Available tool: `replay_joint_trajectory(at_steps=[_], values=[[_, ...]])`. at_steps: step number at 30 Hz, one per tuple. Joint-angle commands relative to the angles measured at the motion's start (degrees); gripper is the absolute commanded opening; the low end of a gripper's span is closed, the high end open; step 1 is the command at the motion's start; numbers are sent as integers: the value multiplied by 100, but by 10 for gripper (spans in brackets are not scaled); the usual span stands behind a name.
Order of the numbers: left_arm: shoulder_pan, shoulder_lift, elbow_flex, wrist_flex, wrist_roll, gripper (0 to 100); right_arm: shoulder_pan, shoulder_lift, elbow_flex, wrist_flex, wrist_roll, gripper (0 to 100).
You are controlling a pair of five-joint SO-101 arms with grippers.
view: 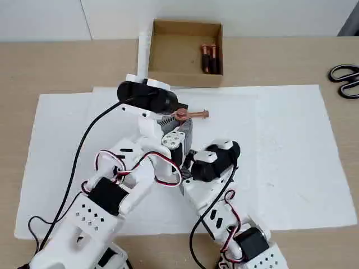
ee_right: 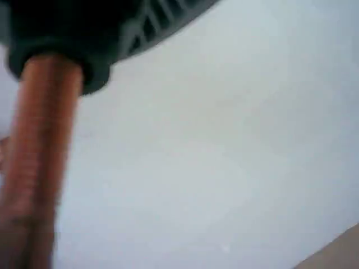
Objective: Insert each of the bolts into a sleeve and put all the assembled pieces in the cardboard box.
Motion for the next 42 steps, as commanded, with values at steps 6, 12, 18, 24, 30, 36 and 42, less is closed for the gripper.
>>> replay_joint_trajectory(at_steps=[6, 12, 18, 24, 30, 36, 42], values=[[211, -158, 207, -26, -141, 5, -22, -66, -70, -145, -53, 4], [220, -185, 189, 220, -149, 5, -13, -66, -70, -145, -53, 4], [229, -185, 189, 598, -158, 5, -13, -66, -70, -145, -53, 4], [237, -185, 233, 686, -158, 5, -13, -66, -70, -145, -53, 4], [615, -185, 365, 993, -360, 5, -13, -66, -62, -145, -53, 4], [686, -185, 409, 1002, -360, 5, -13, -66, -53, -145, -53, 4], [668, -202, 365, 1029, -360, 82, -13, -66, -53, -145, -44, 4]])
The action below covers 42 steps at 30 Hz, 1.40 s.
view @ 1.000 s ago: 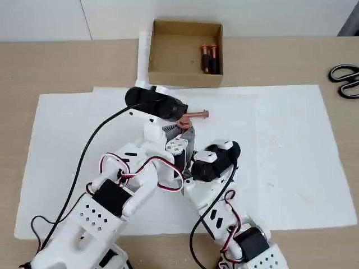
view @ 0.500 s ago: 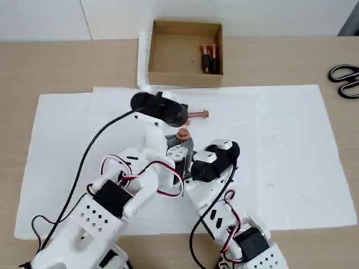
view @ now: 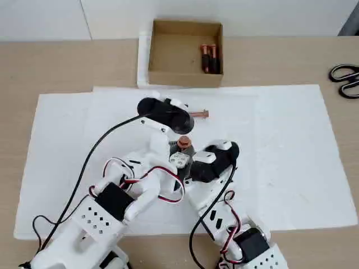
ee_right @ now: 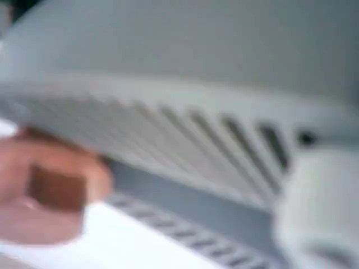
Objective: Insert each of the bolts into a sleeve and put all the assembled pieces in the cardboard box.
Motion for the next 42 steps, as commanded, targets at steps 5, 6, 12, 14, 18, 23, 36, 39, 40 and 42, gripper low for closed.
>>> replay_joint_trajectory(at_steps=[5, 6, 12, 14, 18, 23, 36, 39, 40, 42], values=[[176, -299, -435, 844, -26, 235, -13, -66, -62, -145, -44, 4], [176, -352, -567, 1055, -26, 244, -13, -66, -62, -145, -44, 4], [-35, -651, -1130, 1952, -88, 245, -4, -66, -53, -145, -44, 4], [-316, -782, -1262, 2057, -299, 245, 40, -66, -44, -145, -44, 4], [-1125, -1143, -1314, 2040, -571, 245, 277, -66, -44, -145, -53, 4], [-2602, -1609, -1270, 2022, -615, 244, 567, -66, -44, -145, -44, 4], [-4809, -1846, -848, 2057, -1582, 244, 2185, 163, -1996, 312, 862, 4], [-4791, -1846, -708, 2048, -1582, 244, 2211, 954, -2804, 356, 862, 4], [-4782, -1846, -690, 2048, -1582, 244, 2211, 1367, -3103, 330, 862, 4], [-4782, -1846, -681, 2040, -1582, 244, 2211, 2308, -3754, 145, 862, 4]])
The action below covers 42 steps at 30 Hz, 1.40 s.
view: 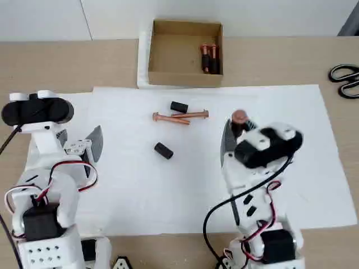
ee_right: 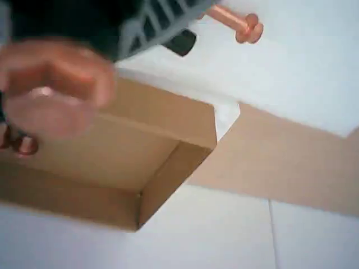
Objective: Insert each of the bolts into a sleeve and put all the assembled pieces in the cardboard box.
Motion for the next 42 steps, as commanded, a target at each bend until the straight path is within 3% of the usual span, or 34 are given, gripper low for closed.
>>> replay_joint_trajectory(at_steps=[1, 12, 23, 32, 42], values=[[-26, -70, -4, 26, -44, 244, 22, 1631, -1486, -426, 79, 4], [-26, -70, 4, 246, -53, 244, 22, 7152, -5363, -2308, 53, 4], [-26, -70, 251, 202, -62, 244, -31, 11538, -9178, -2554, 53, 4], [-18, -70, 251, 193, -62, 244, -189, 13859, -11297, -2510, 62, 4], [-18, -62, 251, 193, -53, 244, -180, 15011, -12141, -2501, 70, 8]])
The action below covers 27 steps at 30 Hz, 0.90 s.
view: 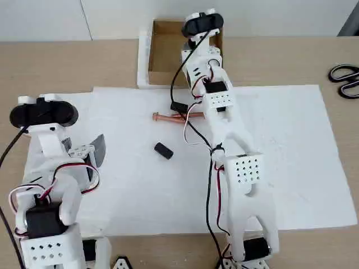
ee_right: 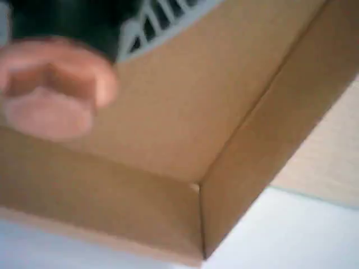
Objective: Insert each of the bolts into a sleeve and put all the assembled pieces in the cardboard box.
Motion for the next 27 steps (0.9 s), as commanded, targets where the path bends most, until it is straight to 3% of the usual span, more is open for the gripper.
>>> replay_joint_trajectory(at_steps=[1, 10, 15, 27], values=[[-9, -62, -13, -35, -26, 244, -4, -22, -527, -145, 70, 8], [-9, -53, -13, -26, -26, 244, -4, 215, -527, -198, 62, 13], [-9, -62, -13, -18, -26, 244, 4, 233, -527, -154, 62, 121], [-9, -70, -13, 0, -26, 244, 66, 189, -1301, 215, 70, 109]])
